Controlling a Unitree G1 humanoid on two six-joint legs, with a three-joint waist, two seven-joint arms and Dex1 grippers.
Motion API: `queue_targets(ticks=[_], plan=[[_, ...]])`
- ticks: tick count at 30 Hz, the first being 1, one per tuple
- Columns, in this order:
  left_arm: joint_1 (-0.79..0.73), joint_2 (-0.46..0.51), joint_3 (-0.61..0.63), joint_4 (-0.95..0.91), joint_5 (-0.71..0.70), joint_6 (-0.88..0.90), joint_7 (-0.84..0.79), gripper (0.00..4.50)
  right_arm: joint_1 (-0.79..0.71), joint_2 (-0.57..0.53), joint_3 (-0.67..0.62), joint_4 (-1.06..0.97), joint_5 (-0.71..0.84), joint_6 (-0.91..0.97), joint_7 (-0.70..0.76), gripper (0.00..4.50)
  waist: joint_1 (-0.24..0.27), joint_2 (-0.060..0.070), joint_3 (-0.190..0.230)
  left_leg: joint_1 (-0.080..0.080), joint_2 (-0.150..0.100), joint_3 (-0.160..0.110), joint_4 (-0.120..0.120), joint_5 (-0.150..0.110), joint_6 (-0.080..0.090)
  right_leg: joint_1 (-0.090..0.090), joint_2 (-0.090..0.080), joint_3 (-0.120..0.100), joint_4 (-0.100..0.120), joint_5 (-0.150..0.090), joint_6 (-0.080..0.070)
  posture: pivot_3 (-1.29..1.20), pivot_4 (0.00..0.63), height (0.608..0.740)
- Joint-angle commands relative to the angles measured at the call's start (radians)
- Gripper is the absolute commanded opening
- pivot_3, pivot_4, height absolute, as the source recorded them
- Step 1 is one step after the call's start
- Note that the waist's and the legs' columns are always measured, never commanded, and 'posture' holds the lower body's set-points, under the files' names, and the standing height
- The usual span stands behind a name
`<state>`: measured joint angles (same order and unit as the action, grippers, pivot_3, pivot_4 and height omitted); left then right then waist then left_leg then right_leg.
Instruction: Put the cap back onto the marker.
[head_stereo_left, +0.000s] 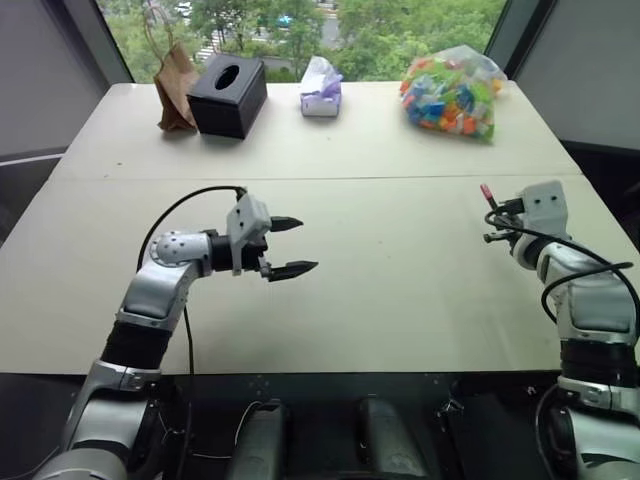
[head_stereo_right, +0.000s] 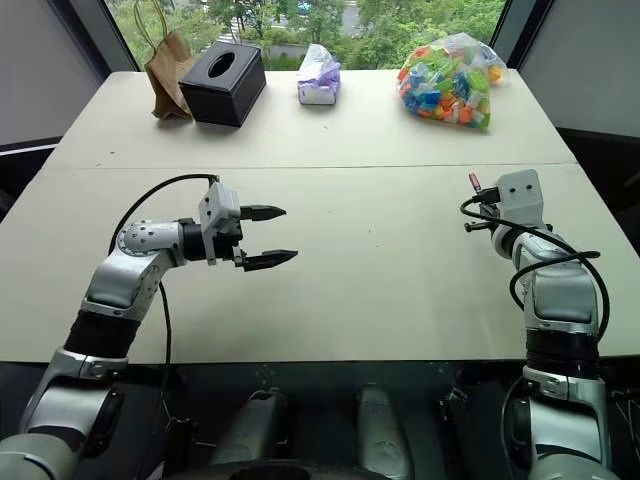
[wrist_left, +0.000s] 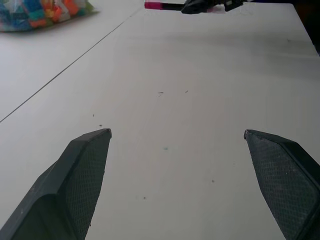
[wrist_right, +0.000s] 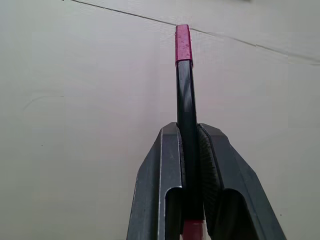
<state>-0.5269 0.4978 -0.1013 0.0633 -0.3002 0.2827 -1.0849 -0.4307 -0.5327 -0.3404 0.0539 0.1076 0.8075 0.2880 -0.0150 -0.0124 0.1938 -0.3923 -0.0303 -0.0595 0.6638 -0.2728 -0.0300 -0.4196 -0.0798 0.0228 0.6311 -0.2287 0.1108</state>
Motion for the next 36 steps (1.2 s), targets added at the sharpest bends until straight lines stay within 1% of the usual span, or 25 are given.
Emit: queue_targets(ticks=[1,7,15,16,17,18,19,20,21,22,24,26,28,32,36], plan=[[-0.024,0.003,0.019,-0.039,-0.025,0.005,0.005,4.45,-0.011,0.017,-0.076,0.008,0.037,0.032,-0.054,0.0,0.0,0.0,0.0,0.0,0.0,0.0,0.0,0.0,0.0,0.0,0.0,0.0,0.0,0.0,0.0,0.0,0.15,0.74],[-0.022,0.013,0.018,-0.045,-0.022,0.008,0.008,4.45,-0.007,0.044,-0.119,0.065,0.067,0.038,-0.115,0.0,0.0,0.0,0.0,0.0,0.0,0.001,0.0,0.0,0.0,0.0,0.0,0.0,0.0,0.0,0.0,0.0,0.15,0.74],[-0.015,0.018,0.019,-0.059,-0.027,0.02,0.012,4.45,0.016,0.036,-0.107,0.06,0.096,0.05,-0.107,0.0,0.0,0.0,0.0,0.0,0.0,0.001,0.0,0.0,0.0,0.0,0.0,0.0,0.0,0.0,0.0,0.0,0.15,0.74],[-0.015,0.018,0.018,-0.06,-0.027,0.02,0.011,4.49,0.019,0.033,-0.103,0.057,0.097,0.05,-0.104,0.47,0.0,0.0,0.0,0.0,0.0,0.001,0.0,0.0,0.0,0.0,0.0,0.0,0.0,0.0,0.0,0.0,0.15,0.74],[-0.015,0.018,0.017,-0.06,-0.028,0.021,0.01,4.5,0.022,0.031,-0.099,0.055,0.098,0.05,-0.102,1.05,0.0,0.0,0.0,0.0,0.0,0.001,0.0,0.0,0.0,0.0,0.0,0.0,0.0,0.0,0.0,0.0,0.15,0.74],[-0.016,0.018,0.016,-0.059,-0.028,0.021,0.009,4.5,0.025,0.027,-0.094,0.053,0.098,0.048,-0.098,1.37,0.0,0.0,0.0,0.0,0.0,0.001,0.0,0.0,0.0,0.001,0.0,0.0,0.0,0.0,0.0,0.0,0.15,0.74],[-0.017,0.017,0.015,-0.059,-0.028,0.02,0.008,4.5,0.03,0.022,-0.088,0.05,0.097,0.045,-0.095,1.95,-0.001,0.0,0.0,0.0,0.0,0.001,0.0,0.0,0.0,0.001,0.0,0.0,0.0,0.0,0.0,0.0,0.15,0.74],[-0.018,0.017,0.015,-0.058,-0.027,0.02,0.007,4.5,0.032,0.018,-0.084,0.049,0.096,0.042,-0.092,2.36,-0.001,0.0,0.0,0.0,0.0,0.001,0.0,0.0,0.0,0.001,0.0,0.0,0.0,0.0,0.0,0.0,0.15,0.74],[-0.021,0.015,0.012,-0.054,-0.027,0.018,0.005,4.5,0.038,0.01,-0.078,0.04,0.096,0.037,-0.085,2.9,-0.001,0.0,0.0,0.0,0.0,0.001,0.0,0.0,0.0,0.001,0.0,0.0,0.0,0.0,0.0,0.0,0.15,0.74],[-0.023,0.014,0.01,-0.051,-0.026,0.016,0.003,4.5,0.042,0.004,-0.074,0.034,0.096,0.034,-0.081,3.34,-0.001,0.0,0.0,0.0,0.0,0.001,0.0,0.0,0.0,0.001,0.0,0.0,0.0,0.0,0.0,0.0,0.15,0.74],[-0.035,0.008,0.004,-0.04,-0.024,0.011,-0.004,4.5,0.063,-0.049,-0.04,-0.018,0.085,0.029,-0.039,4.39,-0.003,0.0,0.0,0.001,0.0,0.001,0.0,0.0,0.0,0.001,0.001,0.0,0.0,0.0,0.0,0.0,0.15,0.74],[-0.051,0.002,-0.002,-0.025,-0.022,0.004,-0.013,4.5,0.1,-0.141,0.01,-0.091,0.063,0.007,0.029,4.39,-0.002,0.001,0.0,0.0,0.0,0.001,0.0,0.0,0.0,0.001,0.001,0.0,0.0,0.0,0.0,0.0,0.15,0.74],[-0.071,-0.006,-0.007,-0.004,-0.019,-0.003,-0.021,4.5,0.128,-0.218,0.012,-0.183,0.078,0.042,0.08,4.39,0.0,0.002,0.0,0.0,0.0,0.001,0.0,0.0,0.0,0.001,0.0,0.0,0.0,0.0,0.0,0.0,0.15,0.74],[-0.111,-0.029,-0.015,0.049,-0.016,-0.021,-0.038,4.5,0.2,-0.376,-0.053,-0.424,0.163,0.161,0.221,4.39,0.002,0.002,0.0,0.0,0.0,0.001,0.0,0.0,0.0,0.001,0.0,0.0,-0.001,0.0,0.0,0.0,0.15,0.74],[-0.138,-0.052,-0.021,0.099,-0.018,-0.035,-0.054,4.5,0.374,-0.557,-0.177,-0.641,0.243,0.247,0.431,4.39,0.004,0.001,0.0,0.0,0.0,-0.001,0.0,0.0,0.0,0.001,0.001,-0.001,-0.002,0.0,0.0,0.0,0.15,0.74]])
